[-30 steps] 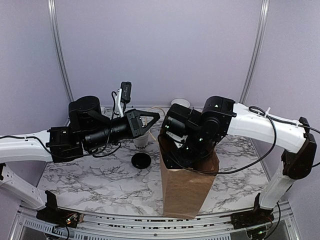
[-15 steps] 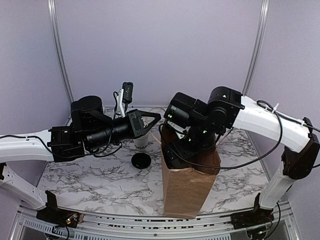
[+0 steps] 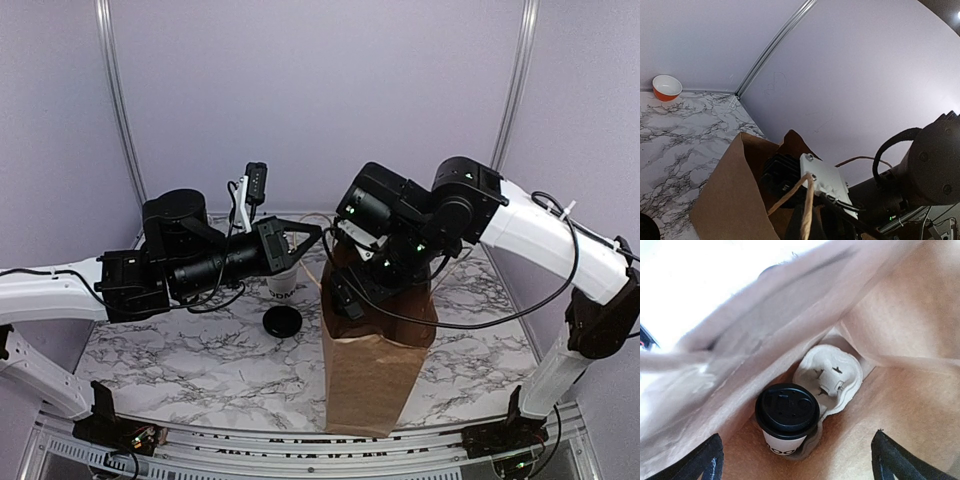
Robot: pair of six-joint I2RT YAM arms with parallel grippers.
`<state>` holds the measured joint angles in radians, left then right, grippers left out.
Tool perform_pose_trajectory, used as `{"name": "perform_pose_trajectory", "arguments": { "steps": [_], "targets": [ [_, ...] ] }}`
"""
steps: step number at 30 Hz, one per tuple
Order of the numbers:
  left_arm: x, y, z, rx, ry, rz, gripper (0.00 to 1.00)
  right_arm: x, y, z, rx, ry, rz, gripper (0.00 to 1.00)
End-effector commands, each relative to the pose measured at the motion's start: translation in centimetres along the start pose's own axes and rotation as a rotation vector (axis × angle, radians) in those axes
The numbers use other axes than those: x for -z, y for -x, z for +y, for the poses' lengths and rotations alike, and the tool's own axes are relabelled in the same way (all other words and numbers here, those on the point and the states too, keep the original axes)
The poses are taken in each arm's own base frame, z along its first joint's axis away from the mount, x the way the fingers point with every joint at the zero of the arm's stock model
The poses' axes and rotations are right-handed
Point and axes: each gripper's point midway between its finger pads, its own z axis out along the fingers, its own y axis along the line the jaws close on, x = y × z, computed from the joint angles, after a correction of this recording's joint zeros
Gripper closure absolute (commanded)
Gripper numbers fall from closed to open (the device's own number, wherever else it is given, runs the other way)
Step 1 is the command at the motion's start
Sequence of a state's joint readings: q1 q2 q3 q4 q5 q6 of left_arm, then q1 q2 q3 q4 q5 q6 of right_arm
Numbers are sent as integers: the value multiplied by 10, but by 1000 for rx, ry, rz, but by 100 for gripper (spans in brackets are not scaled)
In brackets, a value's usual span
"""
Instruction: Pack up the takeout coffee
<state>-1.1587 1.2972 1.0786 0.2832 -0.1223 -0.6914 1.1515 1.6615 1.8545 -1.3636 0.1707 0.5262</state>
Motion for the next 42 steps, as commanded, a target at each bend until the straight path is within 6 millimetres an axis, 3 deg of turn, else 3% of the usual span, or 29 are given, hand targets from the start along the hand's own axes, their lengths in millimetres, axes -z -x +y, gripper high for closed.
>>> {"name": "perform_pose_trajectory", "arguments": {
  "steps": [1,13,25,32,38,42],
  "targets": [
    [-2,8,-6,-12,-1,-16,100,30,16,-7,-4,26,-90,0],
    [-3,11,-8,-10,3,-20,99,68,44,-18,-14,45,-216,0],
    [-3,17,-15,6,-12,-23,86,103,86,-18,-11,78,-427,0],
    [-5,17,-21,14,-31,-11,71,125,114,-22,-18,93,-598,0],
    [-2,23,-29,7,-56,-16,53,156,139,-41,-56,29,-776,0],
    [10,32,-38,-15,-82,-28,39,170,145,-54,-73,-30,-865,0]
  ]
}}
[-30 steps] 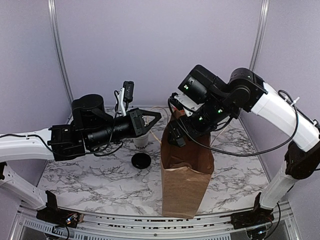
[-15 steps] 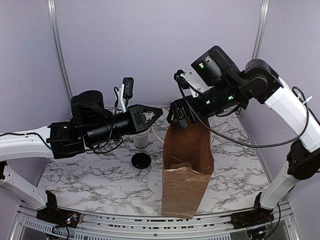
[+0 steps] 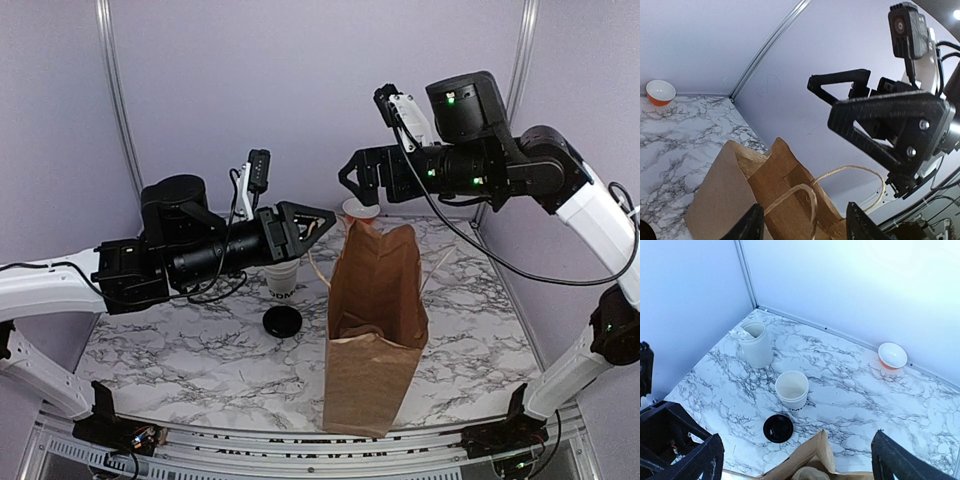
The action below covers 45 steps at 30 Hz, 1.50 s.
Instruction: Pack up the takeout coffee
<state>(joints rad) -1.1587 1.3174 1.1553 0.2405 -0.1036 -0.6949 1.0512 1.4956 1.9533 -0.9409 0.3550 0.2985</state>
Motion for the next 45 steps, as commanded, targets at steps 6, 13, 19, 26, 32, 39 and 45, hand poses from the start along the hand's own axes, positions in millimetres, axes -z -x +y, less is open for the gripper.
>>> {"name": "perform_pose_trajectory", "arguments": {
  "steps": [6,13,19,26,32,39,45],
  "targets": [
    [34,35,-30,-87,-53,-41,11,21,41,-27,-11,-110,-238,0],
    [62,53,4,-156,158,-102,1,28,23,-55,-36,-196,-245,0],
    [82,71,77,-157,457,-113,1,21,7,-109,-165,-179,-211,0],
    [116,86,165,-111,734,-109,1,18,-14,-148,-278,-131,-191,0],
    [146,106,228,-90,943,-114,1,11,-29,-161,-330,-96,-163,0],
    [145,128,269,-154,1103,-39,6,6,-33,-158,-340,-64,-154,0],
    [139,133,294,-186,1210,28,26,8,-36,-154,-338,-39,-149,0]
  ]
}}
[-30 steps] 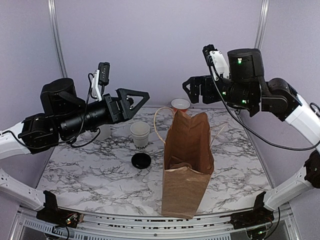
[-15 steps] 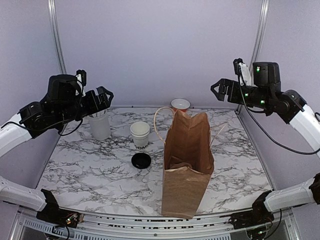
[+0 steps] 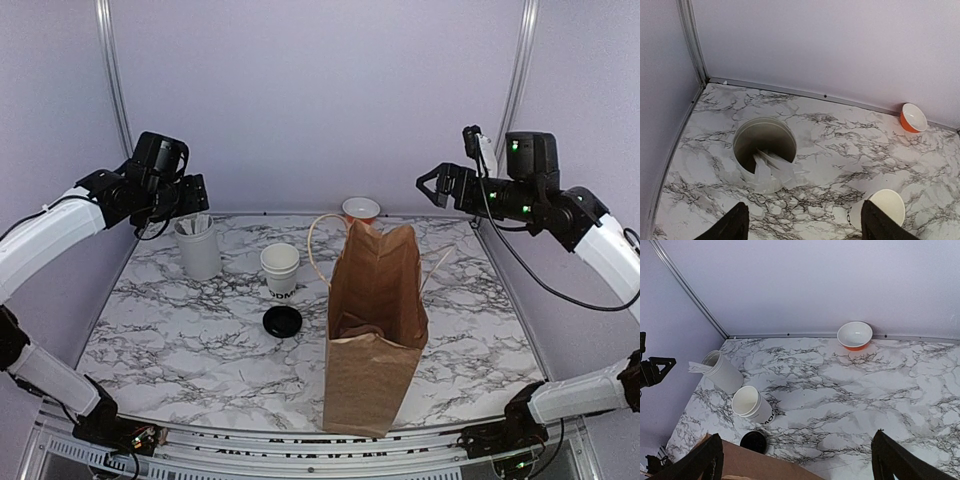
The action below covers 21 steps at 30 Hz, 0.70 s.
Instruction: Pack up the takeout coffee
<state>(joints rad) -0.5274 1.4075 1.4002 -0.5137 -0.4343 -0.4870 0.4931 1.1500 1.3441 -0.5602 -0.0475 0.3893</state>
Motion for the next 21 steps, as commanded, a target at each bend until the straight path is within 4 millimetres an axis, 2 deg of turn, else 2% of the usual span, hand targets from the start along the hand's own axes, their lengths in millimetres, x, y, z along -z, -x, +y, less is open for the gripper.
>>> {"name": "perform_pose_trajectory", "arguments": {
  "steps": [1,6,21],
  "targets": [
    [-12,0,14,-72,104,36,31,7,7,7,-10,46,-29,0],
    [-26,-3,15,-95,148,53,43,13,8,8,-12,54,-35,0],
    [-49,-6,10,-126,185,73,52,22,5,15,-28,96,-32,0]
  ]
}}
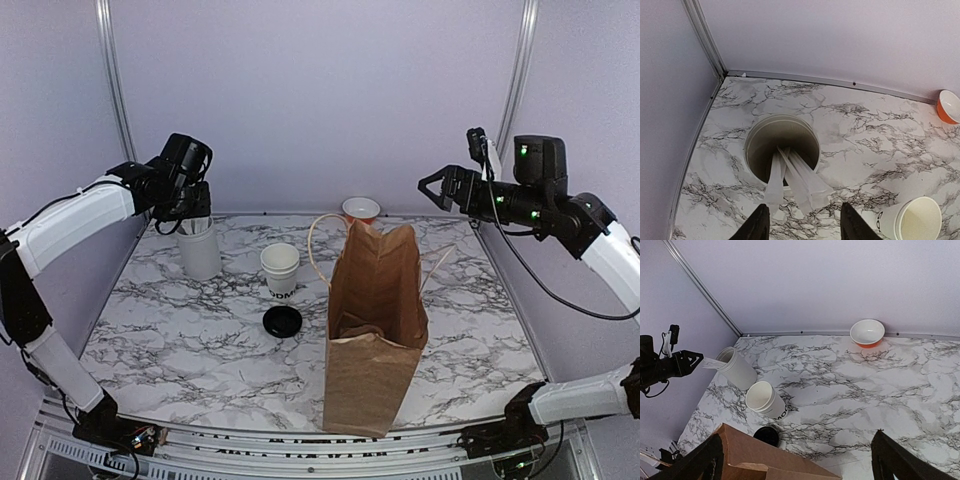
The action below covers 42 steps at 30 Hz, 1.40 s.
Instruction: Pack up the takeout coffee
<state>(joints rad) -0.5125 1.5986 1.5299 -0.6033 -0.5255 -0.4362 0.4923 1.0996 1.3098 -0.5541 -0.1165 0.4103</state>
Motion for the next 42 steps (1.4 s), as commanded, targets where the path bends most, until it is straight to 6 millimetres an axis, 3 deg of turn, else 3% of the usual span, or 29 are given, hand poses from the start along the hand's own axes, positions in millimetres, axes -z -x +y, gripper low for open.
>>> {"name": "perform_pose_trajectory", "arguments": {
  "steps": [1,16,42],
  "targets": [
    [-7,5,1,-13,32,2,54,11,12,6,-7,27,-40,0],
    [-29,1,2,-32,89,19,65,14,8,5,-18,28,-38,1],
    [-36,2,3,-43,113,17,97,11,5,6,-21,34,-24,1]
  ]
}}
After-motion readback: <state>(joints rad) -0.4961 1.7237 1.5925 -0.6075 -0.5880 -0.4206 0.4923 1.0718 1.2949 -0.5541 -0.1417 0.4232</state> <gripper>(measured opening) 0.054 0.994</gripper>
